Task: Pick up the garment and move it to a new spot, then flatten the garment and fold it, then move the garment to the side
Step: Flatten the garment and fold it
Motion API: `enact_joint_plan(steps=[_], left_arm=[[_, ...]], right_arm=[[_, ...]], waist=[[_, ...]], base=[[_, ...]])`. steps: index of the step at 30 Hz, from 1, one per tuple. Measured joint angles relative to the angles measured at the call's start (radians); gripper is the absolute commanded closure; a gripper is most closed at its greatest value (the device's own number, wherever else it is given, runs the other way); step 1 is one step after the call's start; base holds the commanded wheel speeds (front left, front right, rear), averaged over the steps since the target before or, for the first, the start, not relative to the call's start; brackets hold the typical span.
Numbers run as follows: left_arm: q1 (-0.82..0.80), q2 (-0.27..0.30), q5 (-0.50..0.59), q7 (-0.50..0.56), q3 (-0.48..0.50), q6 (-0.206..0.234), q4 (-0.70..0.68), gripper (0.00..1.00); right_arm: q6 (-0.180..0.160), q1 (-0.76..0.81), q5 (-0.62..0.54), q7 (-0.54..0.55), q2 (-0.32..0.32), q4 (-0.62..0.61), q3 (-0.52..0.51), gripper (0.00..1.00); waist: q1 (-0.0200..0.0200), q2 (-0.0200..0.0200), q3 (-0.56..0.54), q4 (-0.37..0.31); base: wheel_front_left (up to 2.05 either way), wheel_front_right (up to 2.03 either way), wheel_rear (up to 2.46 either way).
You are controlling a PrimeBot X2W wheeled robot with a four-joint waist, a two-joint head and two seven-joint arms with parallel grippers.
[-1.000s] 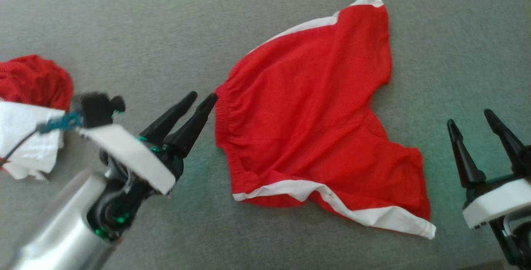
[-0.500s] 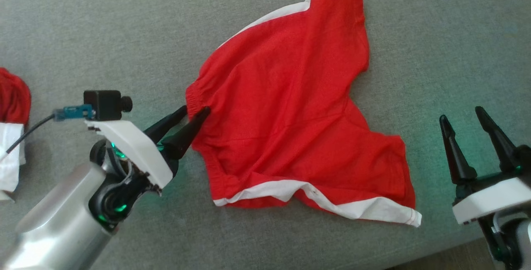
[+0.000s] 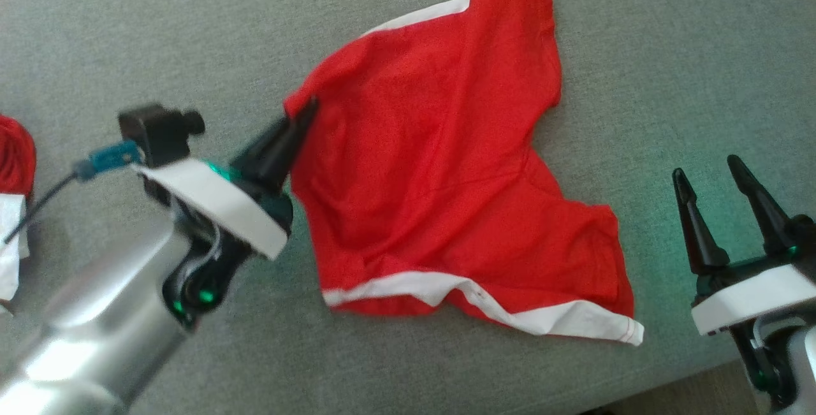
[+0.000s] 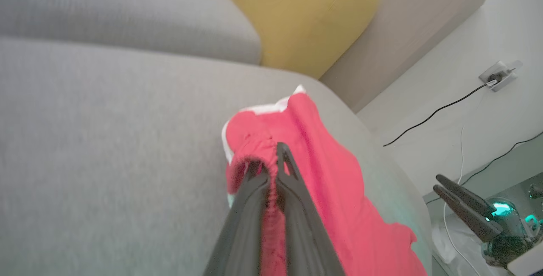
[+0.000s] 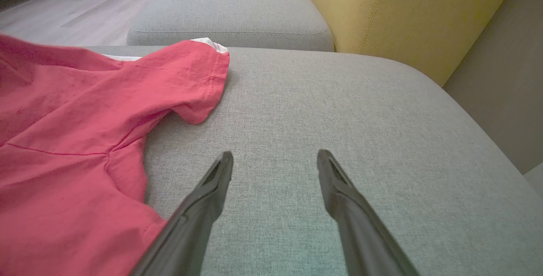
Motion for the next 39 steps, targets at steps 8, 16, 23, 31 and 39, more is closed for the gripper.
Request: enact_joint_plan(steps=[8,16,23,31,39], left_arm=[[-0.261,0.03,0.214,-0.235,-0.025,0.0,0.035,1.0],[-0.459,0.066,0.316,-0.259,-0.146,0.0,-0.077,1.0],[-0.253,0.058,0.432,-0.178,-0.442,0.0,-0.172,1.0],[0.09,-0.155,0.605,-0.176,-0.459,0.001,0.032,0.0],[0.109,-0.209,0.55,-0.251,-0.376,0.064,0.105,0.0]], right_arm=[[0.0,-0.002,0.0,-0.004,0.001,0.018,0.008,0.0],[0.0,-0.001,0.0,-0.009,0.001,0.028,0.015,0.0],[0.0,0.009,0.007,-0.012,0.005,0.029,0.017,0.0],[0.0,0.002,0.017,-0.008,-0.016,0.027,0.031,0.0],[0.0,-0.003,0.019,-0.001,-0.016,0.031,0.039,0.0]], waist=[[0.0,0.0,-0.035,0.005],[-0.0001,0.0,-0.091,0.029],[-0.0001,0.0,-0.098,0.08],[-0.0001,0.0,-0.057,0.153],[-0.0001,0.0,-0.061,0.198]], base=[[0.0,0.0,0.0],[0.0,0.0,0.0],[0.0,0.0,0.0],[0.0,0.0,0.0],[0.0,0.0,0.0]])
